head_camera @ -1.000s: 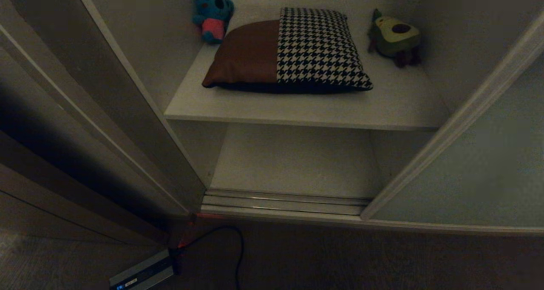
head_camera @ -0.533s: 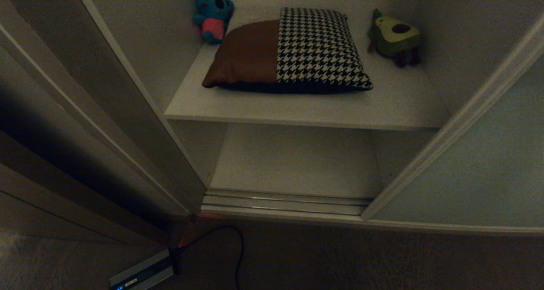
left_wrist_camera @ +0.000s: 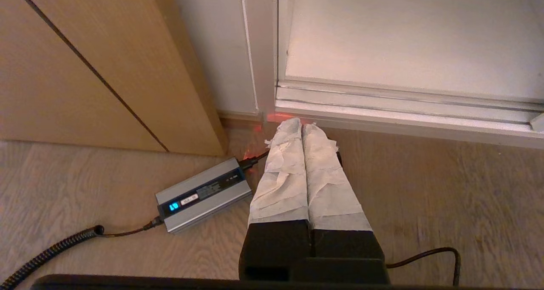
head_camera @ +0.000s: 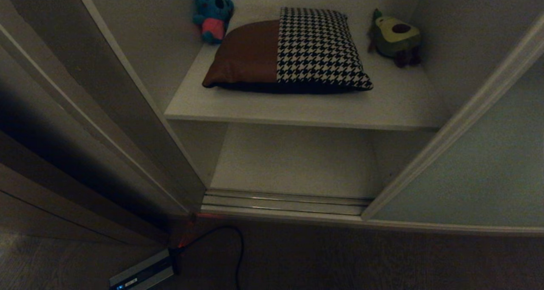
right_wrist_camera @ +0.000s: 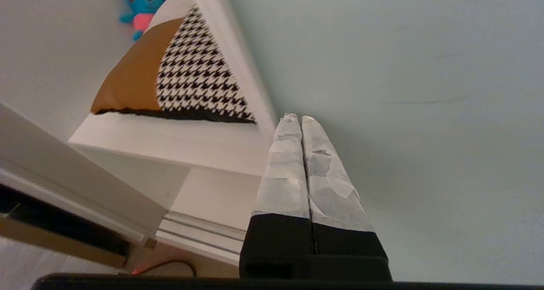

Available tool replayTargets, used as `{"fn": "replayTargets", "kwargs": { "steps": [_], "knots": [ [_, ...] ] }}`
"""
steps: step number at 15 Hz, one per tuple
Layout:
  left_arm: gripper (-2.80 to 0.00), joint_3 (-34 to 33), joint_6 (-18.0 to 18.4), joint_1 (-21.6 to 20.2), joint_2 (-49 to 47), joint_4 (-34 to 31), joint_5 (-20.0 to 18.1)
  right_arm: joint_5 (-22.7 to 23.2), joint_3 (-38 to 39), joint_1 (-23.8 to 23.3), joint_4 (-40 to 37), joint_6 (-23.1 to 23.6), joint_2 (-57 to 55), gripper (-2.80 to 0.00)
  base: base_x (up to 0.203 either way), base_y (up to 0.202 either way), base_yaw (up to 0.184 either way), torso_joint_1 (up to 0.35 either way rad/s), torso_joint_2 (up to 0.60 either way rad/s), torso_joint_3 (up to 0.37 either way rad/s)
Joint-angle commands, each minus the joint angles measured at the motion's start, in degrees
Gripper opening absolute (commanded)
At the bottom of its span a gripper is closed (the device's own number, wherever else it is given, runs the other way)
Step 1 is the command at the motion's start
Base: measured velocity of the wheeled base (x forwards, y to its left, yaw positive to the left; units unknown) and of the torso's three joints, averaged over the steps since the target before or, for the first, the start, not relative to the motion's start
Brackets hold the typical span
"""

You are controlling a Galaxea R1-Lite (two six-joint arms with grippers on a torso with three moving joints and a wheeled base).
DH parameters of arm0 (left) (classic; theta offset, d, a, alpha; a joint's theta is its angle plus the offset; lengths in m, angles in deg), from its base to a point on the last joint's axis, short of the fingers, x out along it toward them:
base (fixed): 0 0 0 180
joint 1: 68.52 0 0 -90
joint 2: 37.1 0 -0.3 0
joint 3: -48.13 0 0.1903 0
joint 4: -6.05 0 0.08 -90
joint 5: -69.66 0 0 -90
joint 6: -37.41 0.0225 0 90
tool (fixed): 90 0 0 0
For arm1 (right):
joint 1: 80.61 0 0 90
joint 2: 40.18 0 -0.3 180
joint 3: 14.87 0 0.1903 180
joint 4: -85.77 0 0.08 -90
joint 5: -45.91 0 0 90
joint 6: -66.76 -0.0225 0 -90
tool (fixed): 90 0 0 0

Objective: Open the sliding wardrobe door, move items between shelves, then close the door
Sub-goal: Close the door

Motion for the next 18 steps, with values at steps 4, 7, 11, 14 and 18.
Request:
{"fn": "replayTargets", "kwargs": {
  "steps": [4, 7, 11, 14, 18],
  "knots": [
    [-2.8, 0.0, -0.1, 0.0, -0.1, 0.0, 0.0, 0.1, -0.7, 1.2, 0.1, 0.2, -1.5, -2.8, 0.0, 0.0, 0.0, 0.0, 0.0, 0.0],
    [-2.8, 0.0, 0.0, 0.0, -0.1, 0.0, 0.0, 0.0, -1.2, 4.6, -0.2, 0.5, -1.7, -2.8, 0.0, 0.0, 0.0, 0.0, 0.0, 0.0],
    [-2.8, 0.0, 0.0, 0.0, -0.1, 0.0, 0.0, -1.1, -2.2, 12.3, -0.1, 0.8, -4.0, -2.8, 0.0, 0.0, 0.0, 0.0, 0.0, 0.0],
    [-2.8, 0.0, 0.0, 0.0, -0.1, 0.0, 0.0, -5.0, -3.5, 21.1, 0.0, 3.9, -6.6, -2.8, 0.0, 0.0, 0.0, 0.0, 0.0, 0.0],
    [-2.8, 0.0, 0.0, 0.1, -0.1, 0.0, 0.0, -10.6, -4.5, 36.7, -0.6, 11.3, -7.0, -2.8, 0.0, 0.0, 0.0, 0.0, 0.0, 0.0]
  ]
}}
